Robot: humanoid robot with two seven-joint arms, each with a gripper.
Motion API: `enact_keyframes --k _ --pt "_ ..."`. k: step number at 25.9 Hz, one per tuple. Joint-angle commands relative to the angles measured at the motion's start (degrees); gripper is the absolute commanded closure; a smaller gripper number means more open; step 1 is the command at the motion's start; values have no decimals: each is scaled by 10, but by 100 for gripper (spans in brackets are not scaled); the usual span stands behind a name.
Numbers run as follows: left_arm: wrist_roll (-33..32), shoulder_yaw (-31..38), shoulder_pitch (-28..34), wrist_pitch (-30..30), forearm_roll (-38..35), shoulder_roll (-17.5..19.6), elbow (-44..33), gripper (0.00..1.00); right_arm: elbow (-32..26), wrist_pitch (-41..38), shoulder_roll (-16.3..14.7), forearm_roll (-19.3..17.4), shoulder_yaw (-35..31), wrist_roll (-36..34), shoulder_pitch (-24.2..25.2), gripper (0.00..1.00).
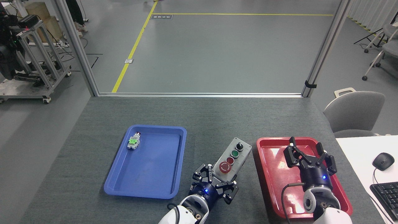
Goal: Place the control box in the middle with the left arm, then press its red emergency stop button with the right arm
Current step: 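Carry the control box off the blue tray to the table middle, then release the box and withdraw the left gripper beside the blue tray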
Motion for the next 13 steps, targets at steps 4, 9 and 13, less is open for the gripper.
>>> enact_keyframes --k 4,9,13 --pt "-3 -45 -1 -2 -2 0 17 100 0 1 0 0 1 -6 -1 0" --pt "-4 -44 -2 1 -1 0 20 44 0 1 0 0 1 -7 -1 0" --pt "-5 -40 -7 2 7 0 19 37 1 4 2 0 0 -7 -3 0"
